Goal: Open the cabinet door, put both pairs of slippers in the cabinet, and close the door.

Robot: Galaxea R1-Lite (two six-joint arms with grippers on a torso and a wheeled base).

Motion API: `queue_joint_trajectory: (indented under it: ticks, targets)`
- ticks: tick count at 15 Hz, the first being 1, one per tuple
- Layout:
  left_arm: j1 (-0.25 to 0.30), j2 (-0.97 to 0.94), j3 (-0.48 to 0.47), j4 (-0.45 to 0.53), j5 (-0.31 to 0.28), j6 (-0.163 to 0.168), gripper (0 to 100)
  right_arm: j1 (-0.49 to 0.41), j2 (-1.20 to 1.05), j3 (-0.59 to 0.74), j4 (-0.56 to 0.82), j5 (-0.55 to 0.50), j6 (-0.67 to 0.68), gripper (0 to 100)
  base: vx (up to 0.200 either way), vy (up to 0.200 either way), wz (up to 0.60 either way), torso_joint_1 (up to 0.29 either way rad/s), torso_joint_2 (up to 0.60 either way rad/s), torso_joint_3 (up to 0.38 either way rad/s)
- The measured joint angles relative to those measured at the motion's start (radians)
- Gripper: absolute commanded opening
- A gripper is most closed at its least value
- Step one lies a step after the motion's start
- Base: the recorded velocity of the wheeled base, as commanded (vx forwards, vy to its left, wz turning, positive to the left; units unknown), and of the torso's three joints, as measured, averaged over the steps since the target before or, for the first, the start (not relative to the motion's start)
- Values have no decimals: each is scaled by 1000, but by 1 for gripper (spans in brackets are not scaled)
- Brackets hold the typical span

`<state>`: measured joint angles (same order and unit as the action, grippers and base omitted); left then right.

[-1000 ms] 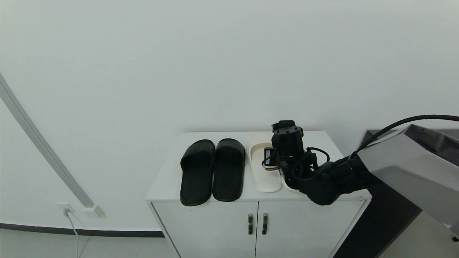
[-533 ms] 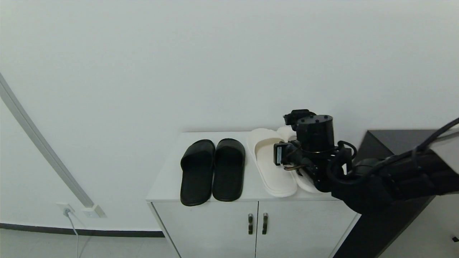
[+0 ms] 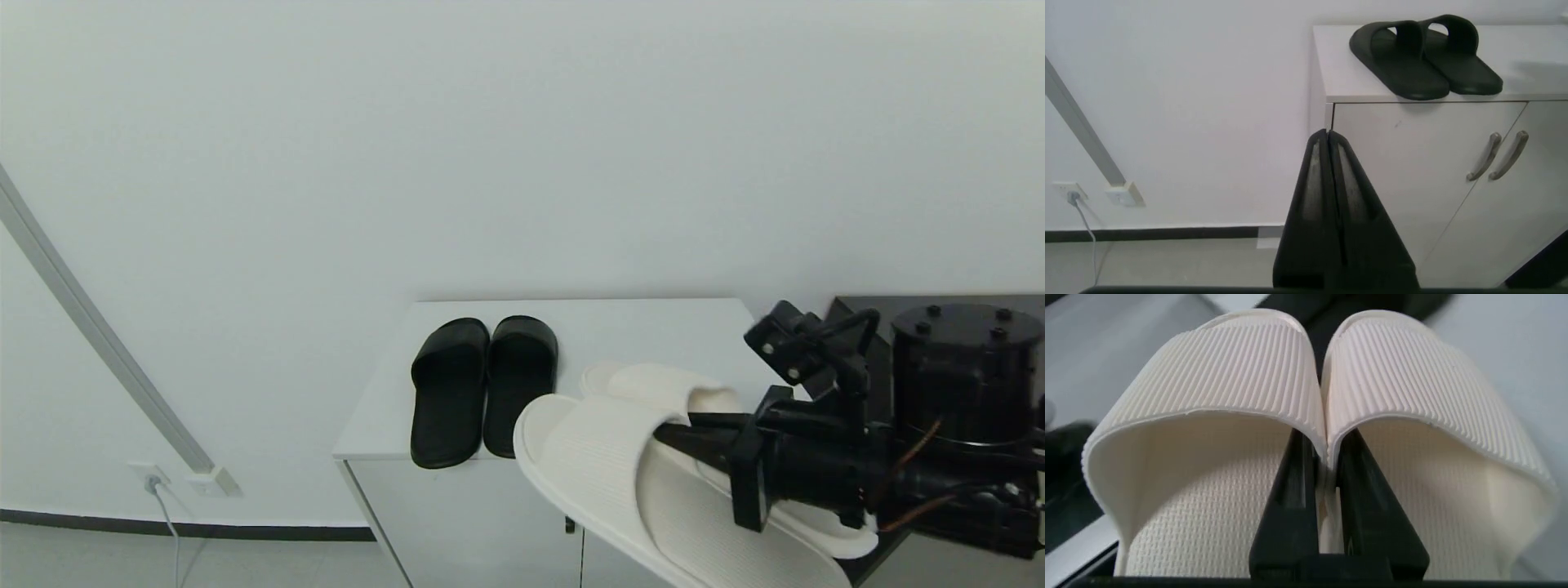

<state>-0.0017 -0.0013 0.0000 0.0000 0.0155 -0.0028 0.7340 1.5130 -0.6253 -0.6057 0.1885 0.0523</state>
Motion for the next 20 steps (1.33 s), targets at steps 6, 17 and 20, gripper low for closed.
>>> queue_joint_trajectory:
  ticks: [6, 17, 20]
  targets:
    - [0, 0, 0, 0, 0, -2, 0, 11, -82, 67, 2, 42, -8, 0, -67, 0, 0, 0, 1, 1]
    - [0, 0, 0, 0, 1, -2, 0, 11, -89, 95, -1, 40, -10, 0, -73, 0, 0, 2, 0, 0]
    - [0, 0, 0, 0, 1, -3, 0, 13, -89, 99, -1, 41, -10, 0, 0, 0, 0, 0, 0, 0]
